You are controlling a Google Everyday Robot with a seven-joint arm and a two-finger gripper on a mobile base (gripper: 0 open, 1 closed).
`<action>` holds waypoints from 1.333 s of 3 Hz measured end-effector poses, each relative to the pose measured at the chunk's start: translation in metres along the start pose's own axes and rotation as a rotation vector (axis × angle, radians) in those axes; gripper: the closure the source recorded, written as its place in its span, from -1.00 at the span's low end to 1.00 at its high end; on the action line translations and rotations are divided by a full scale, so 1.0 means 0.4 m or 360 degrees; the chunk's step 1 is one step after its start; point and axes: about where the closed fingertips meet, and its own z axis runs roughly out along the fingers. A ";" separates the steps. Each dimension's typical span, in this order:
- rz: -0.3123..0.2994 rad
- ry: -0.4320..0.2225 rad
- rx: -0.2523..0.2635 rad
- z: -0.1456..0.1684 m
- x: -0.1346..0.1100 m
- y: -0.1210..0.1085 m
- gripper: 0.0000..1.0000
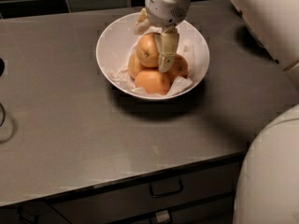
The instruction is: Pick orange from white bowl
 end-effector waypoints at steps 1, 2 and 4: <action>-0.0003 -0.0005 -0.0008 0.005 0.000 0.002 -0.54; -0.0007 -0.0009 -0.0017 0.010 -0.001 0.005 -0.54; -0.0027 -0.0018 -0.0046 0.019 -0.006 0.000 -0.56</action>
Offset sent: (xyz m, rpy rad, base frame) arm -0.0232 -0.0141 -0.0072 -0.0513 0.0858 0.0275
